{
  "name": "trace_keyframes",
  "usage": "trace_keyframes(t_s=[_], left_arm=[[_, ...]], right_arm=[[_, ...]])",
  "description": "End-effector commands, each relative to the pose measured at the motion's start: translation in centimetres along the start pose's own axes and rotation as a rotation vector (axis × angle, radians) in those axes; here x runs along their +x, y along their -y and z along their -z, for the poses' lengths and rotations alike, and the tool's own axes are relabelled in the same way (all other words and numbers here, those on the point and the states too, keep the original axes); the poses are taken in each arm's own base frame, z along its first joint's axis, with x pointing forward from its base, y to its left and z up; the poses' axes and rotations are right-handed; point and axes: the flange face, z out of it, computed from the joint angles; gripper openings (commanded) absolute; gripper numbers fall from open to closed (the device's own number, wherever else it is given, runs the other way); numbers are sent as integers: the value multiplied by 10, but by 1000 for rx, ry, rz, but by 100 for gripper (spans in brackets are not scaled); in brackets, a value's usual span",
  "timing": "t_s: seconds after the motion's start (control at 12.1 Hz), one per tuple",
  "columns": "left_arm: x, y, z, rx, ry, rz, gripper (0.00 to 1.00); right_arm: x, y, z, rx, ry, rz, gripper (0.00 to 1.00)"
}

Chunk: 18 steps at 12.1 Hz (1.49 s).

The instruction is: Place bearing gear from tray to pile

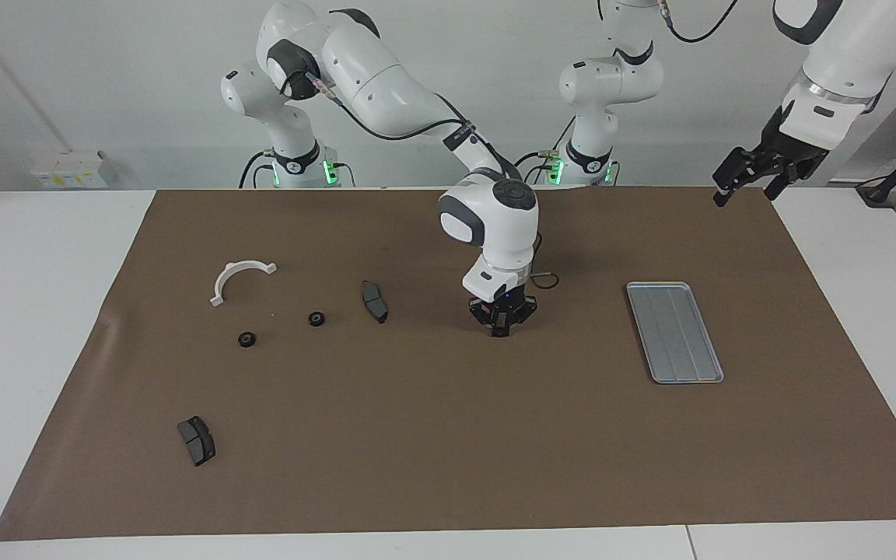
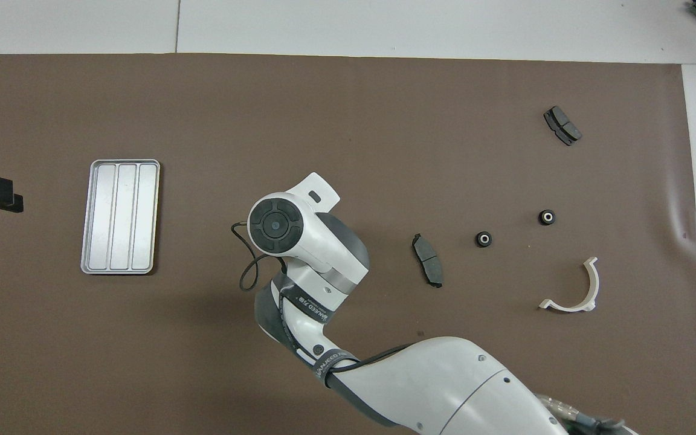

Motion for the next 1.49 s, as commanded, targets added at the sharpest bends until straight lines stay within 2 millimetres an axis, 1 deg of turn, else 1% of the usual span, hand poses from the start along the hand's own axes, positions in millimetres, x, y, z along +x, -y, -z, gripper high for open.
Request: trace_keyframes(t_s=[0.0, 0.08, 0.17, 0.33, 0.41, 0.5, 0.58, 0.75, 0.83, 0.91, 1.0, 1.08, 1.24, 1.33, 1.41], left_arm=[[2, 5, 2, 13, -16, 9, 100], [2, 5, 1, 13, -15, 9, 100], [2, 5, 1, 14, -17, 7, 100], [1, 5, 2, 14, -15, 6, 100], [1, 5, 2, 15, -14, 6, 100], [0, 4, 3, 13, -15, 3, 100], [0, 2, 2, 14, -6, 0, 100], [-2, -4, 2, 13, -1, -22, 100], [-2, -8, 2, 13, 0, -28, 100], [-2, -13, 2, 15, -2, -28, 100], [-2, -13, 1, 16, -1, -29, 100], [-1, -14, 1, 13, -2, -39, 100], [-2, -13, 3, 16, -7, -31, 100], [-2, -15, 4, 16, -10, -31, 100], [-3, -18, 3, 16, -7, -36, 100]], right_arm=[[8, -9, 13, -11, -16, -36, 0], [17, -16, 28, -5, -35, -48, 0], [31, -30, 34, -3, -44, -73, 0], [60, -72, 48, -7, -61, -100, 0], [70, -99, 50, -12, -65, -102, 0], [81, -133, 55, -23, -63, -99, 0], [87, -163, 60, -34, -56, -91, 0], [96, -212, 64, -46, -49, -65, 0], [99, -235, 61, -58, -39, -47, 0], [103, -266, 52, -72, -21, -17, 0], [108, -294, 44, -73, -18, -3, 0], [109, -317, 35, -64, -3, 9, 0], [107, -339, 18, -15, 16, 20, 0], [108, -354, 11, -11, 21, 35, 0], [111, -373, 6, -15, 27, 54, 0]])
